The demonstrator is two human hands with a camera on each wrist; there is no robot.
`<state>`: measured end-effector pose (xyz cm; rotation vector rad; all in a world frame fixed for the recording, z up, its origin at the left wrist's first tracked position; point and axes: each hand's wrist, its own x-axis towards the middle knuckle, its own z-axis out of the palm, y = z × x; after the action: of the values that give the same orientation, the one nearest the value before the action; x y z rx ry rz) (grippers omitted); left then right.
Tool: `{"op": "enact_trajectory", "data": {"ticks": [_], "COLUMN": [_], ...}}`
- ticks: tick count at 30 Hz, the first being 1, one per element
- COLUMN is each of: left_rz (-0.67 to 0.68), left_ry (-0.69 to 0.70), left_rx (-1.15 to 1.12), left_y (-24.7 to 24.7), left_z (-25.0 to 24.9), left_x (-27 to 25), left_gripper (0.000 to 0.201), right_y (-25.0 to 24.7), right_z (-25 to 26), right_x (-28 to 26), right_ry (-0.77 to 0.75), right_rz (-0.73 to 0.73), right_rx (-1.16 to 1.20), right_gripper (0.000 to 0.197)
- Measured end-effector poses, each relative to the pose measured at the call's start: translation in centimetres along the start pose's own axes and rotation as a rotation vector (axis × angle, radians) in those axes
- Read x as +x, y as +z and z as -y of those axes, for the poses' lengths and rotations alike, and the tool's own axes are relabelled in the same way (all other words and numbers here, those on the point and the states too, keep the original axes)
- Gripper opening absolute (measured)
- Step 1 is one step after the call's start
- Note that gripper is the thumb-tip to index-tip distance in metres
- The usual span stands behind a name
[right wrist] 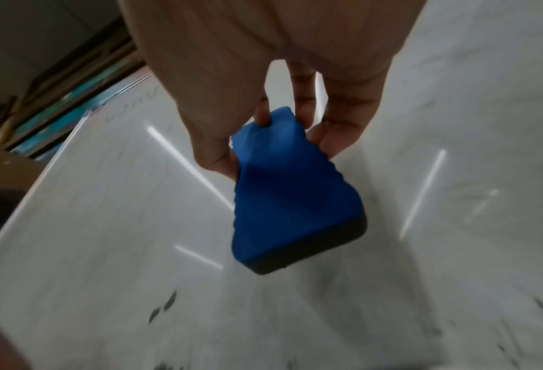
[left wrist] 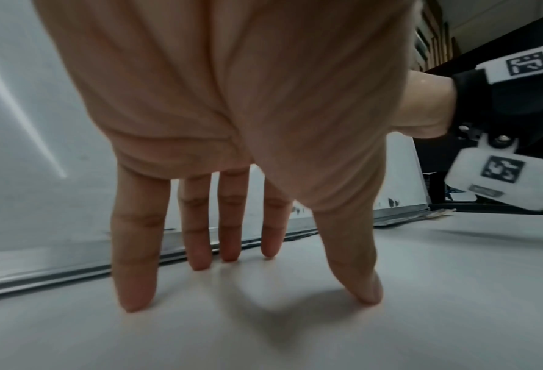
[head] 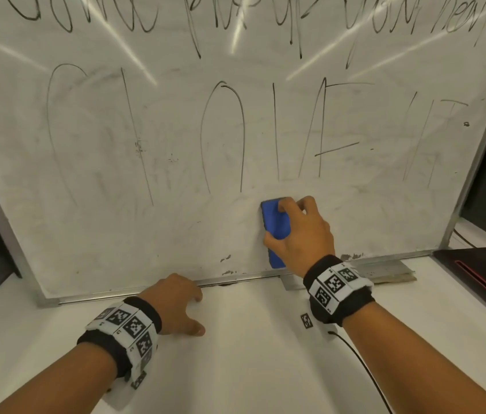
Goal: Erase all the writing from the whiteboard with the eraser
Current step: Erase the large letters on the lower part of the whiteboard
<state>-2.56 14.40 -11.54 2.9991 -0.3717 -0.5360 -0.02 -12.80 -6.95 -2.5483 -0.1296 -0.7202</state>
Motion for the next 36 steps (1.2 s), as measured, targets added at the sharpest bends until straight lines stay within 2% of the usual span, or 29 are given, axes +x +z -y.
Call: {"op": "enact_trajectory", "data": {"ticks": [2,8,13,19,24,30,36], "left_rz": [0.009,0.005,0.011,0.075,0.071,0.088,0.07], "left_ry": [-0.049,-0.13,-0.113,-0.135,-0.105,-0.083,-0.074], "left_rx": [-0.001,-0.026,0.017,0.075,0.092,0.104,0.079], "left_y": [-0.3,-0.3,0.4,2.7,3.8,3.4,3.2], "left_z": [0.8,2.6,2.4,2.7,2.8,2.7,3.1], "left_x": [-0.5,-1.8,-2.8,-3.4,-3.9,-4.8,-4.4], "left_gripper": [0.082,0.09,0.091,0.09,0.087,0.09,0.093], "right_y": [0.6,0.0,1.7,0.1,1.5,0.5,3.0], "right_z": [0.4,3.4,4.7,6.9,6.5,7.5,8.3], "right_x": [-0.6,1.5,-0.4,3.0,0.8,3.0,0.3], "right_ry": [0.0,-0.036,-0.051,-0.075,-0.107,-0.084,-0.145], "right_rz": [0.053,-0.049,0.078,-0.08,0.062,-0.108,0.094], "right_rx": [-0.027,0.034,-0.014,0.066,-0.04,0.047,-0.037], "right_gripper": [0.051,0.05,0.05,0.049,0.05,0.05,0.051]}}
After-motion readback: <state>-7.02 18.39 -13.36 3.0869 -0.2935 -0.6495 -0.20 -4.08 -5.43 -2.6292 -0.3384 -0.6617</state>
